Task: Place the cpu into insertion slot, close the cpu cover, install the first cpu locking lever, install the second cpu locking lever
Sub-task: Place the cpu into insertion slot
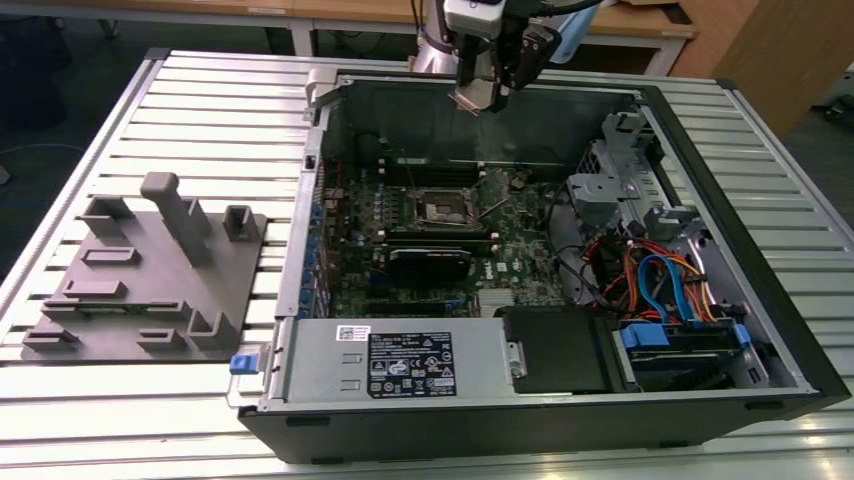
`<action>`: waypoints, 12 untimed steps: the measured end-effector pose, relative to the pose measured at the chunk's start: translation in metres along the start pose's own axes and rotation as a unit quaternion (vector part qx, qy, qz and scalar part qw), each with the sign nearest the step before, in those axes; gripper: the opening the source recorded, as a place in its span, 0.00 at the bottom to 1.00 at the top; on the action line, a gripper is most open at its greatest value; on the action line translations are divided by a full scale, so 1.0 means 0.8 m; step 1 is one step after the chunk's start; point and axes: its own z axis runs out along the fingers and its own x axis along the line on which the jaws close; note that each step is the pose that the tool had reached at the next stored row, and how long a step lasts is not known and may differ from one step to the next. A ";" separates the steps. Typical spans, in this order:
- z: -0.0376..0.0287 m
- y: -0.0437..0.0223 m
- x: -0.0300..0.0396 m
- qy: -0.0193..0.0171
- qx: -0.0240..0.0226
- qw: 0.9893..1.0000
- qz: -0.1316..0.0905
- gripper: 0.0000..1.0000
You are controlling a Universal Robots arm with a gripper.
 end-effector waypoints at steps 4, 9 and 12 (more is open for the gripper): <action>0.0000 0.0000 0.0000 0.000 0.000 1.000 0.002 0.54; 0.0000 0.0000 0.0000 -0.001 0.000 1.000 0.007 0.54; 0.0000 0.0000 0.0000 -0.001 0.000 1.000 0.011 0.54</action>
